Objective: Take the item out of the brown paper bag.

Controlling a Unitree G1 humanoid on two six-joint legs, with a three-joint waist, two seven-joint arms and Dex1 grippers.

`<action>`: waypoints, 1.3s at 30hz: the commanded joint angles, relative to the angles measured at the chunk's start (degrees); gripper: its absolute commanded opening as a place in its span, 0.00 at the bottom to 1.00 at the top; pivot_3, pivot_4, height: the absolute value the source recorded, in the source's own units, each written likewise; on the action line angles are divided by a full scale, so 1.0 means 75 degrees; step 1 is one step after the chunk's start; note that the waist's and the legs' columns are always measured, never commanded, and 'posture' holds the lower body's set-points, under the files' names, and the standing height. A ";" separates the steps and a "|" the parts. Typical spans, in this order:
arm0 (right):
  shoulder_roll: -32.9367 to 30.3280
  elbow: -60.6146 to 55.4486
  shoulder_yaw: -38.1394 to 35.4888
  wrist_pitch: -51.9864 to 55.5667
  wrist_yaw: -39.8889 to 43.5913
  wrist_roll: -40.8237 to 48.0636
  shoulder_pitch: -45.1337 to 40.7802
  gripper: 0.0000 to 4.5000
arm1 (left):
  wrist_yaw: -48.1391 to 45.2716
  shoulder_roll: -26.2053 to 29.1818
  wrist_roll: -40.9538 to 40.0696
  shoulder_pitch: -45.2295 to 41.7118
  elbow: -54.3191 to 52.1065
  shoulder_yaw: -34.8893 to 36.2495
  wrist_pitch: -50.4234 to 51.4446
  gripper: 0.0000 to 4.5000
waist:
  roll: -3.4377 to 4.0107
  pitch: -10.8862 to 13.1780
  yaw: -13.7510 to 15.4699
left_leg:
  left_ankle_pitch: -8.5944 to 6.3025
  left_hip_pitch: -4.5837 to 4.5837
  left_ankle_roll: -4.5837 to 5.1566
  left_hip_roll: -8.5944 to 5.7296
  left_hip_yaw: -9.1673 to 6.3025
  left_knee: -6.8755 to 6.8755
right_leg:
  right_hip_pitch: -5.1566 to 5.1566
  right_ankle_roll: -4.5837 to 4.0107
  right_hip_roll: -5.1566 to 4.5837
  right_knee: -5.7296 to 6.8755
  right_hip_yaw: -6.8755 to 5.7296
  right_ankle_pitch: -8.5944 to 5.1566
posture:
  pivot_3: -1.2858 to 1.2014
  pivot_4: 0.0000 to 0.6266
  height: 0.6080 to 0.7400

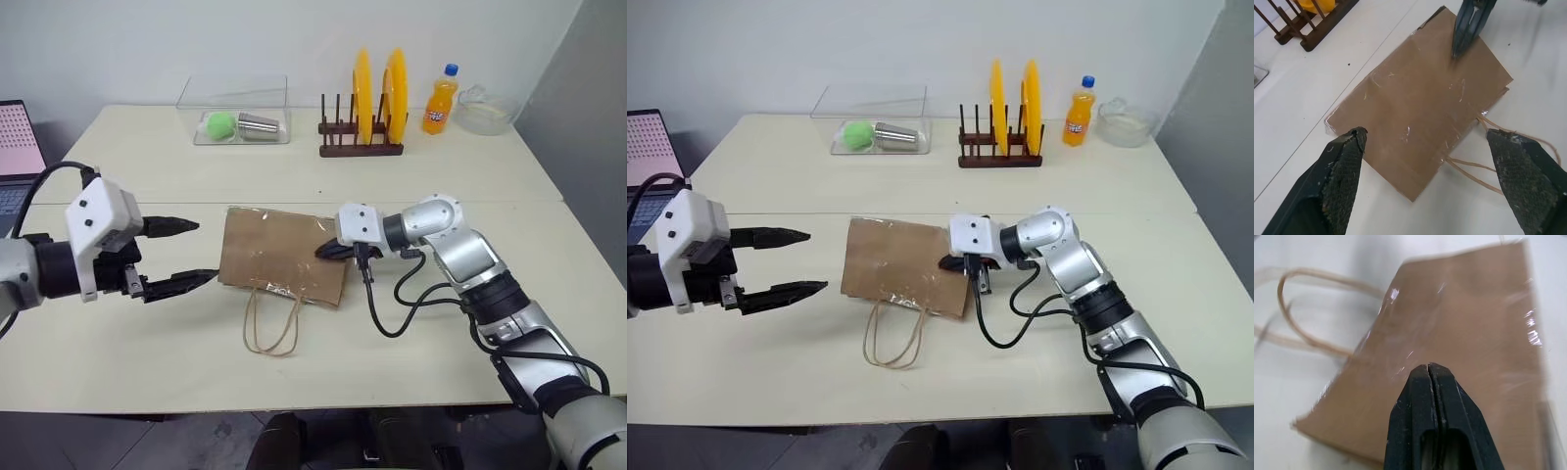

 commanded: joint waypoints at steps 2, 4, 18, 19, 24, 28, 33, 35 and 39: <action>-0.0654 -0.1728 -0.0719 0.1140 0.0053 0.0991 0.0833 0.00 | -0.0127 -0.0103 0.0749 0.0064 -0.0023 -0.0759 -0.1187 0.95 | -0.0001 0.0000 0.0038 | -0.0001 -0.0002 0.0001 -0.0001 0.0001 0.0000 | 0.0001 0.0000 -0.0002 -0.0006 0.0001 0.0000 | 0.52 0.24 1.00; -0.1026 -0.2514 -0.0882 0.1679 0.0050 0.1375 0.1439 0.04 | -0.0349 -0.0124 0.1062 0.0243 -0.0032 -0.1125 -0.1776 1.00 | 0.0000 0.0000 0.0053 | -0.0002 -0.0002 0.0002 -0.0001 0.0004 -0.0001 | 0.0002 0.0000 -0.0003 -0.0010 0.0002 0.0000 | 0.52 0.24 1.00; -0.2083 -0.5293 -0.0883 0.3015 -0.1275 0.1996 0.4167 0.57 | -0.1281 -0.0669 0.3562 -0.0706 0.2802 -0.3394 -0.7416 1.00 | 0.0006 -0.0001 0.0156 | -0.0003 0.0000 0.0006 0.0006 0.0014 -0.0003 | 0.0002 0.0037 0.0000 -0.0008 -0.0004 -0.0029 | 0.52 0.24 1.00; -0.2098 -0.5362 -0.0879 0.3064 -0.1340 0.2026 0.4202 0.57 | -0.1263 -0.0764 0.3624 -0.0791 0.2949 -0.3506 -0.7597 1.00 | 0.0006 -0.0001 0.0154 | -0.0003 0.0000 0.0007 0.0006 0.0015 -0.0002 | 0.0003 0.0037 0.0000 -0.0008 -0.0003 -0.0029 | 0.52 0.24 1.00; -0.2191 -0.5616 -0.0899 0.3262 -0.1635 0.2185 0.4319 0.57 | -0.1234 -0.1155 0.3832 -0.1278 0.3561 -0.3986 -0.8246 1.00 | 0.0004 -0.0001 0.0149 | -0.0003 -0.0001 0.0007 0.0007 0.0010 -0.0003 | 0.0002 0.0038 0.0000 -0.0008 -0.0010 -0.0029 | 0.52 0.24 1.00; -0.2279 -0.5672 -0.0936 0.3357 -0.1729 0.2292 0.4309 0.57 | -0.1306 -0.1212 0.4046 -0.1445 0.4019 -0.4329 -0.8793 1.00 | 0.0004 -0.0001 0.0142 | -0.0003 -0.0001 0.0008 0.0008 0.0011 -0.0003 | 0.0002 0.0039 0.0001 -0.0008 -0.0012 -0.0029 | 0.52 0.24 1.00; -0.2353 -0.5754 -0.0935 0.3448 -0.1868 0.2465 0.4260 0.57 | -0.1223 -0.1448 0.4302 -0.1647 0.4300 -0.4718 -0.9197 1.00 | 0.0003 -0.0002 0.0150 | -0.0003 -0.0001 0.0008 0.0006 0.0010 -0.0002 | 0.0005 0.0039 0.0000 -0.0008 -0.0012 -0.0029 | 0.52 0.24 1.00; -0.2367 -0.5781 -0.0931 0.3484 -0.1911 0.2519 0.4240 0.57 | -0.1175 -0.1603 0.4383 -0.1711 0.4316 -0.4881 -0.9247 1.00 | 0.0004 -0.0003 0.0150 | -0.0003 0.0000 0.0008 0.0006 0.0010 -0.0001 | 0.0007 0.0040 0.0000 -0.0008 -0.0012 -0.0029 | 0.52 0.24 1.00; -0.2385 -0.5815 -0.0960 0.3589 -0.1999 0.2644 0.4181 0.59 | -0.1189 -0.1894 0.4472 -0.1834 0.4342 -0.5169 -0.9316 0.92 | 0.0004 -0.0005 0.0151 | -0.0003 0.0002 0.0008 0.0003 0.0010 0.0000 | 0.0011 0.0042 0.0000 -0.0009 -0.0009 -0.0028 | 0.52 0.24 1.00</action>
